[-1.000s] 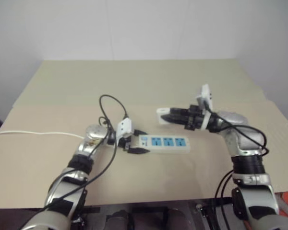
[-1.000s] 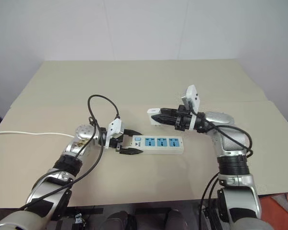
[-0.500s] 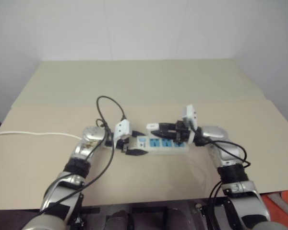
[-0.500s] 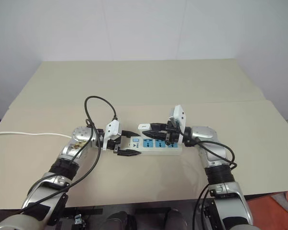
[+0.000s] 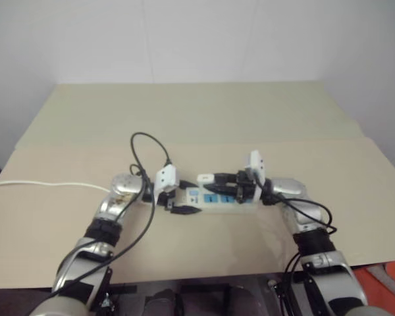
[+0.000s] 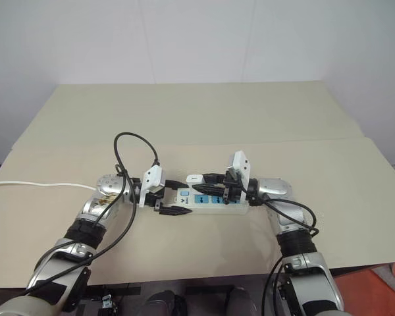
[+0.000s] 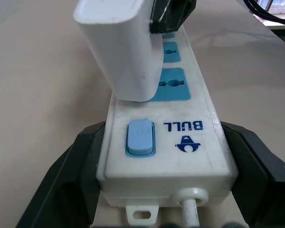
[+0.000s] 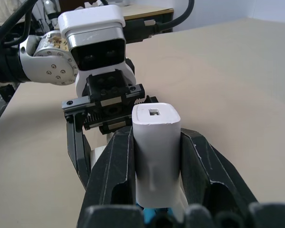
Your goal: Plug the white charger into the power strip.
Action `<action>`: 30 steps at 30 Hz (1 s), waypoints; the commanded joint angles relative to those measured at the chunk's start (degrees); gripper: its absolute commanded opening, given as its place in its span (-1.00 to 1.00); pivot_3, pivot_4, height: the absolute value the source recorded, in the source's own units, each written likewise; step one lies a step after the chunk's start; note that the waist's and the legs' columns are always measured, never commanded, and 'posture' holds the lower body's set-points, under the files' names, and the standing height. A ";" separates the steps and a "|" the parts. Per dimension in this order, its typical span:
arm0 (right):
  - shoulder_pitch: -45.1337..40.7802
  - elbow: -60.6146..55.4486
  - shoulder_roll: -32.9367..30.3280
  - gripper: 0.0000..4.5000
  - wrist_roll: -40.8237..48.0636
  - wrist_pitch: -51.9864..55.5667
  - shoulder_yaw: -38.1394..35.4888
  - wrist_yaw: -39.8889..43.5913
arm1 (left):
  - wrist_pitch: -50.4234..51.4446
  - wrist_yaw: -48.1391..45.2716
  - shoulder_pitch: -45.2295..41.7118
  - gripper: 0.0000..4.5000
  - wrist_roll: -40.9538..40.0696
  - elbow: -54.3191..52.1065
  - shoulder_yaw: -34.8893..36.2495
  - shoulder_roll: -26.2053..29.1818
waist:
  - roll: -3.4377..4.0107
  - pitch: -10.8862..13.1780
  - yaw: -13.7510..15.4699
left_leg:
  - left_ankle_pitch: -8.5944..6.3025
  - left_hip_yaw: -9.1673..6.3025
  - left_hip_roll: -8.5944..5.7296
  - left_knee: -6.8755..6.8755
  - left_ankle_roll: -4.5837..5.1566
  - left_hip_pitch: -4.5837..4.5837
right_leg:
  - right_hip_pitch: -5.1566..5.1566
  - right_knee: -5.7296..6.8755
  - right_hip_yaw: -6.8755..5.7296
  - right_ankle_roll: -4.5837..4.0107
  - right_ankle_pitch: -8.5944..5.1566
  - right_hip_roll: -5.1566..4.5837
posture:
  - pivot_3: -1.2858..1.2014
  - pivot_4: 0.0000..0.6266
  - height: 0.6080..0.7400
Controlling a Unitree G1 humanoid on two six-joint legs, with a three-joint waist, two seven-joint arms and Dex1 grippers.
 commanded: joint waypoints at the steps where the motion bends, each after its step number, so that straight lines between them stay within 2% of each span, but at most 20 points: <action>1: 0.69 1.90 -2.25 -0.52 -1.24 -2.66 0.69 2.36 | 0.46 -0.16 0.51 0.45 0.37 -1.82 -0.59 1.21 | 0.00 0.00 0.05 | 0.00 0.00 0.00 0.00 0.00 0.00 | 0.01 0.00 0.00 0.00 0.00 0.00 | 0.03 -0.52 1.00; 13: -1.91 7.31 -6.82 -0.52 -1.68 -5.43 1.10 6.53 | 1.05 0.07 0.95 0.45 -0.06 -2.66 -0.96 1.70 | 0.00 0.00 0.30 | 0.00 0.00 0.00 0.00 0.00 0.07 | 0.09 -0.01 0.01 0.00 0.00 0.00 | 0.03 -0.52 1.00; 30: -3.83 5.45 -4.11 -0.52 -5.73 -7.77 6.80 6.06 | 0.99 0.47 0.89 0.45 -0.11 -2.32 -1.62 0.96 | 0.00 0.00 0.05 | 0.00 0.01 0.02 0.00 0.00 0.14 | 0.11 0.02 0.03 -0.01 0.00 0.00 | 0.03 -0.52 1.00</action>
